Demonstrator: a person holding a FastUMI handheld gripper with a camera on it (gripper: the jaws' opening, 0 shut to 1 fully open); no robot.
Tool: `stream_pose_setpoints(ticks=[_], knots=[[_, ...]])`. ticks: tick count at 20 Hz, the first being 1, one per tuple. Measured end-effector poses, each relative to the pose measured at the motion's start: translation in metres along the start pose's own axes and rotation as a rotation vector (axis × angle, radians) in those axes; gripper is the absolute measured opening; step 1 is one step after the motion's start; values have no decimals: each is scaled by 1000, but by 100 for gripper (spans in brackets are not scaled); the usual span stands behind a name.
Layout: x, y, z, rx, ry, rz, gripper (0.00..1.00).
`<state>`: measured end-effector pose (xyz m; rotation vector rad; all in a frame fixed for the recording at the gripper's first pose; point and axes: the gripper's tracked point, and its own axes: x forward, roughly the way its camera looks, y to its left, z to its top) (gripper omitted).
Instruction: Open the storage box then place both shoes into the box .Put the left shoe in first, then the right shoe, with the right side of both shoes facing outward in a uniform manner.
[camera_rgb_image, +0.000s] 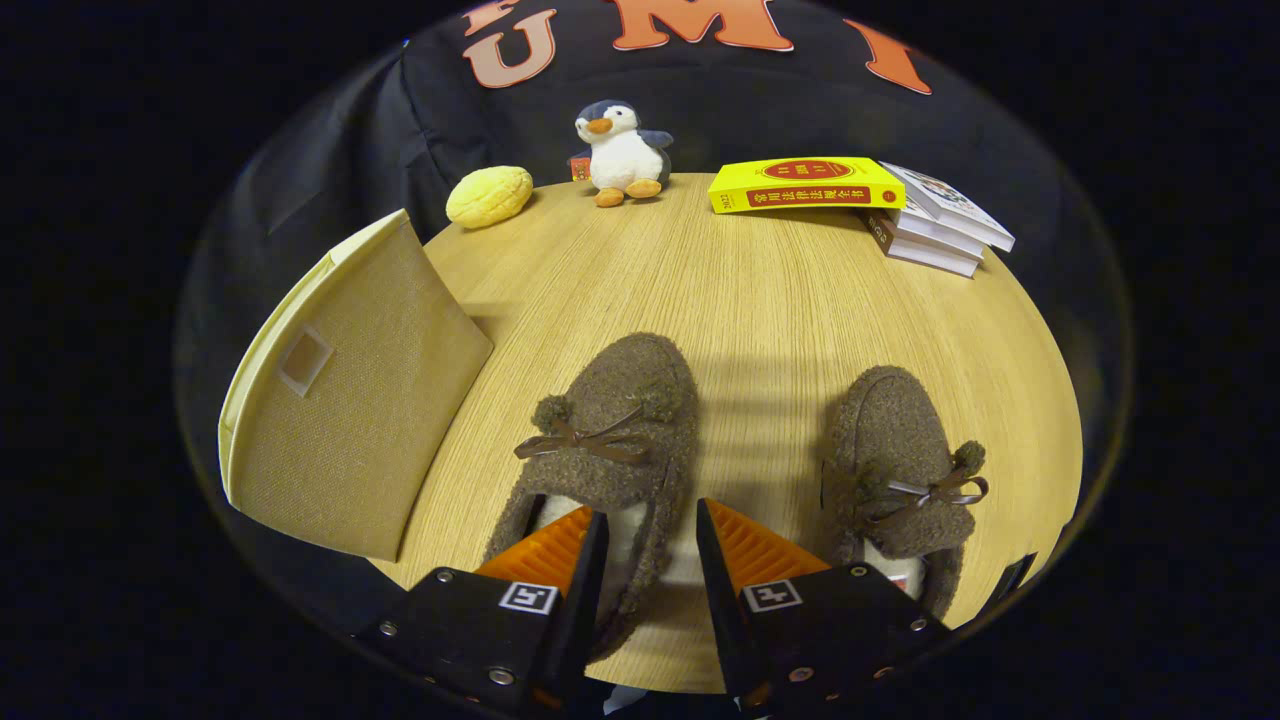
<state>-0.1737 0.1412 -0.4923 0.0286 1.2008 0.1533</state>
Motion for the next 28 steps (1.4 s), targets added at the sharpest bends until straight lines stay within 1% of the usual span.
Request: stream_pose_setpoints(ticks=[4,6,9,11,12,14,17,19,24,28], knots=[[11,1,-5,20,54,-12,33],[12,3,-7,33,66,-18,24],[11,3,-7,58,81,-10,19],[6,0,-4,91,75,-9,14],[3,0,1,109,66,-4,8],[-7,8,8,140,63,17,5],[-25,16,26,157,55,19,6],[-40,28,42,177,36,36,5],[-82,77,91,198,-27,88,6],[-110,126,126,200,-59,132,5]])
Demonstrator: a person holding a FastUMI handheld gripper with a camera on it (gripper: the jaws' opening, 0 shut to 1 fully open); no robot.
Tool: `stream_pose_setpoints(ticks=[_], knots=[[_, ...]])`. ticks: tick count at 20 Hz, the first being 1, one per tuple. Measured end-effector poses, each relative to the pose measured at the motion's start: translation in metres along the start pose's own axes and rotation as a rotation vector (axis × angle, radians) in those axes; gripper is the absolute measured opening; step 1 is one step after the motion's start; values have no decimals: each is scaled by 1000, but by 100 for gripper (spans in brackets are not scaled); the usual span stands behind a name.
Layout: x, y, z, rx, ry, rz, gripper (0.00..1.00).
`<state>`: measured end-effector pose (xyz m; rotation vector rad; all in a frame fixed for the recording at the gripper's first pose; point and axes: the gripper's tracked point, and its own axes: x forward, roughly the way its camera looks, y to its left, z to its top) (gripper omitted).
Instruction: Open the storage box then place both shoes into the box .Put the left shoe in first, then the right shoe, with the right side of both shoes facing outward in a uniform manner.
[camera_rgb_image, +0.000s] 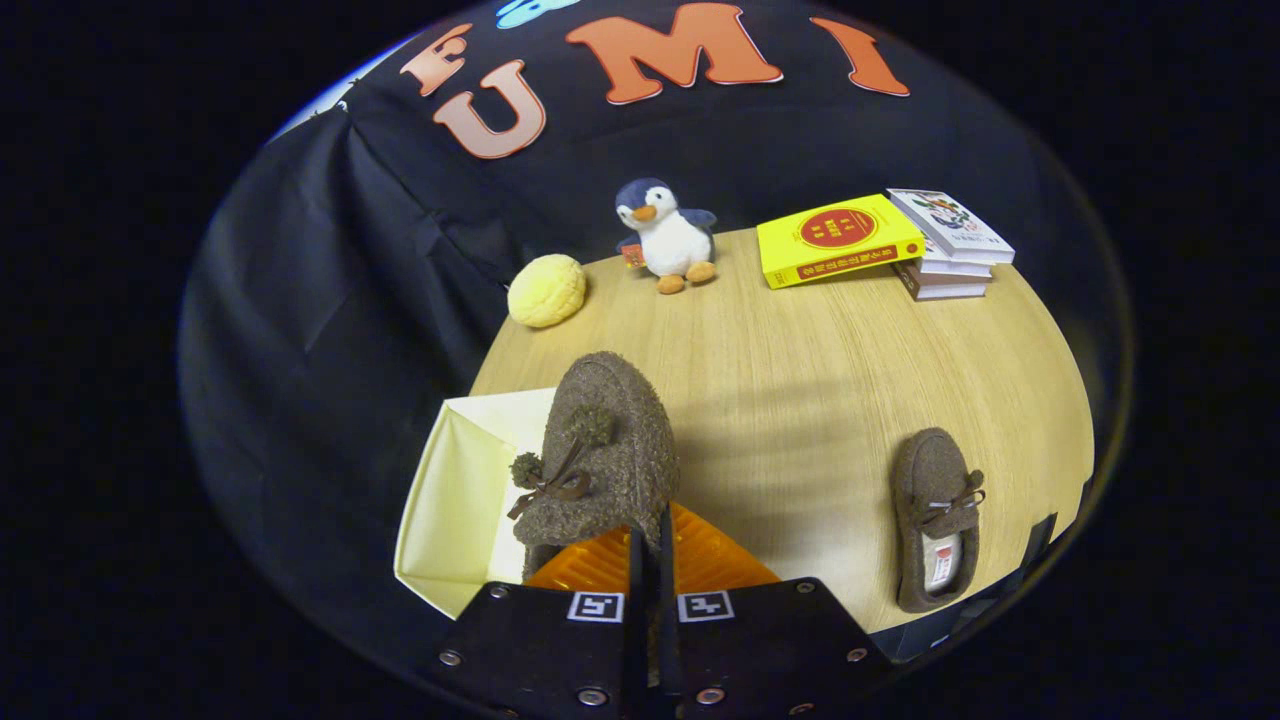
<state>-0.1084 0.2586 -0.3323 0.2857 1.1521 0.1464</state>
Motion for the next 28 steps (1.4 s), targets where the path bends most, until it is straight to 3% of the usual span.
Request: stream_pose_setpoints(ticks=[6,19,24,26,27,28], knots=[[9,87,-2,-19,21,75,5],[106,150,-68,52,217,-37,5],[124,167,-103,120,309,27,14],[123,180,-109,163,339,95,16],[118,188,-106,174,346,137,19],[113,191,-103,165,343,165,29]])
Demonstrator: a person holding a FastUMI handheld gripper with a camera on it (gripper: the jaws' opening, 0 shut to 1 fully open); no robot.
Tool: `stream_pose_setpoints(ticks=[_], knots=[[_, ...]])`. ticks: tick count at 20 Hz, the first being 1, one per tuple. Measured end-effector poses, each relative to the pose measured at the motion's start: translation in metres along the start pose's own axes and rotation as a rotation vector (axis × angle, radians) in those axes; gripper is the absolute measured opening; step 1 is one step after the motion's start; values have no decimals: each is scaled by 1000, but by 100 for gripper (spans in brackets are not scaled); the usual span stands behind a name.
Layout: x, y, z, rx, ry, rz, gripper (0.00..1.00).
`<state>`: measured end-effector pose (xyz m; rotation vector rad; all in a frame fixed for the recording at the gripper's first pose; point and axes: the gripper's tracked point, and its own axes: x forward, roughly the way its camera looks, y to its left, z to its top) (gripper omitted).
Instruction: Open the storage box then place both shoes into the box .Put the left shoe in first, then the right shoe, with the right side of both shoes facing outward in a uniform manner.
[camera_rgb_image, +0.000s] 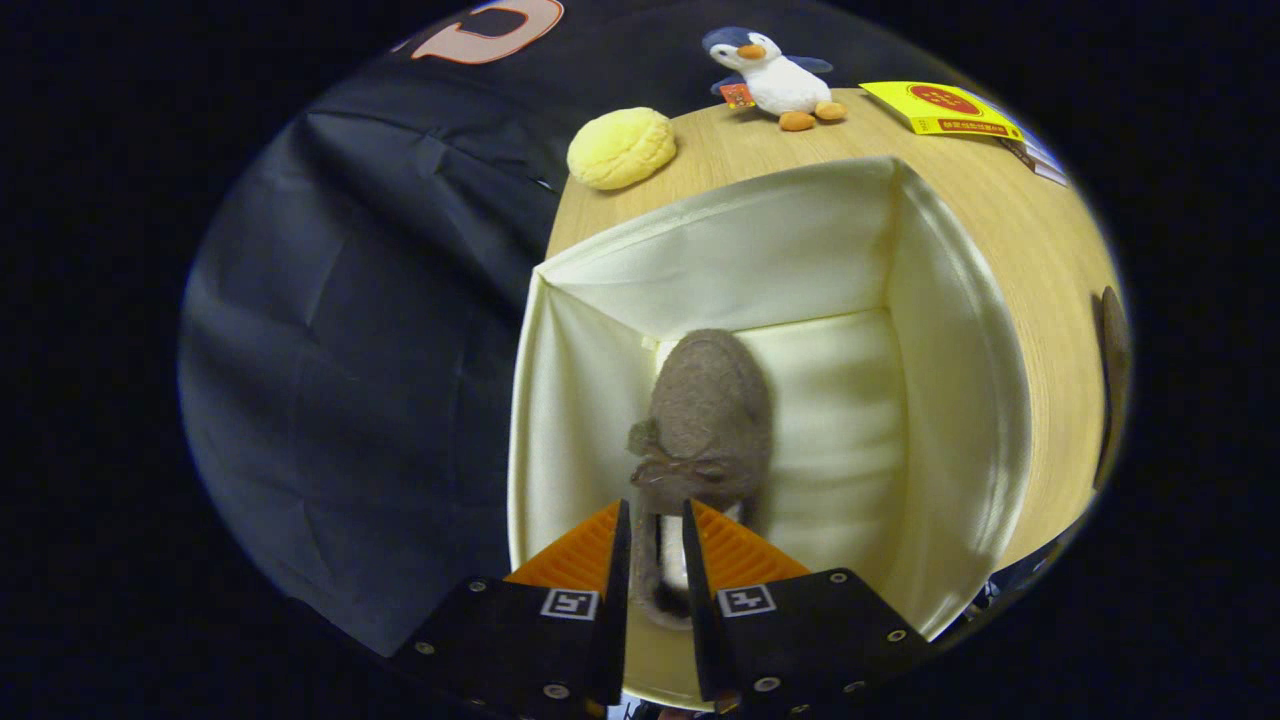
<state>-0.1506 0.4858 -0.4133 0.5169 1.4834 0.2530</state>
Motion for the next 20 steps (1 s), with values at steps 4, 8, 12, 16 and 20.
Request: stream_pose_setpoints(ticks=[4,8,12,16,20], knots=[[-26,-6,2,-82,-12,28,56],[-67,-17,5,-130,-50,79,77],[-117,-42,9,-189,-93,112,88],[-154,-93,28,-191,-182,77,93],[-184,-162,40,-161,-244,16,96]])
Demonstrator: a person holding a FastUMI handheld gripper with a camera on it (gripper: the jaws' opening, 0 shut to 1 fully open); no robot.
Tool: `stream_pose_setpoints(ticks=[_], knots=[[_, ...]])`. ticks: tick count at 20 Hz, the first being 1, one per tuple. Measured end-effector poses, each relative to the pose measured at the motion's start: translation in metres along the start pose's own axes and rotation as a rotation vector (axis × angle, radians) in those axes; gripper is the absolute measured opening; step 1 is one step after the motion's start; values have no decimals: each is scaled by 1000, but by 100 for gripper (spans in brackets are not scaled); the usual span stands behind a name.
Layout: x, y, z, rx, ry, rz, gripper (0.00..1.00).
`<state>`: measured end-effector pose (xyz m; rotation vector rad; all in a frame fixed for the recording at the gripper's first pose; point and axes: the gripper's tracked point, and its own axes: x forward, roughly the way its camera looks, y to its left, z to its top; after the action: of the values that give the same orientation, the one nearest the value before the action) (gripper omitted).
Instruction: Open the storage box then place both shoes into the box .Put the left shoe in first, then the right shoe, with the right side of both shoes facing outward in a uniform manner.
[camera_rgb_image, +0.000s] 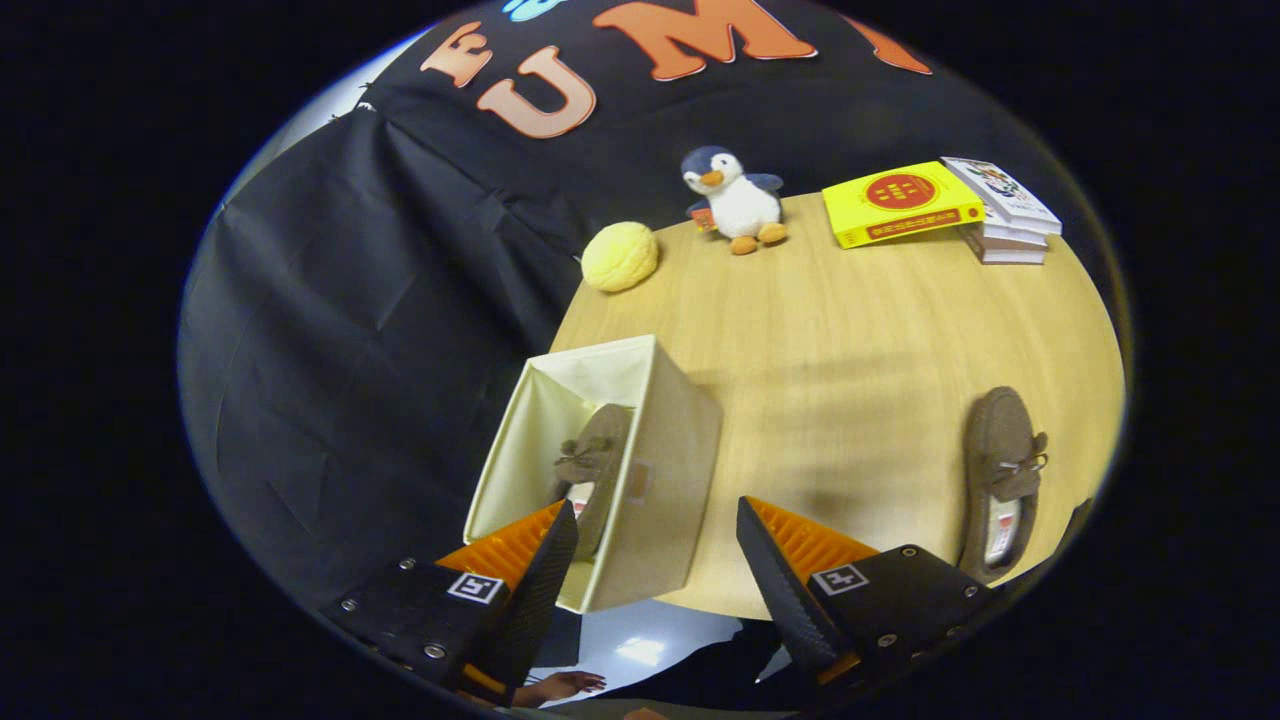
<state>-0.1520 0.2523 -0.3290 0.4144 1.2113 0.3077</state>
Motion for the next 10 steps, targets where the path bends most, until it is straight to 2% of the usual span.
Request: stream_pose_setpoints(ticks=[2,10], knots=[[-13,-31,-1,8,-13,-27,96],[-57,-194,-10,-3,-59,-268,98]])
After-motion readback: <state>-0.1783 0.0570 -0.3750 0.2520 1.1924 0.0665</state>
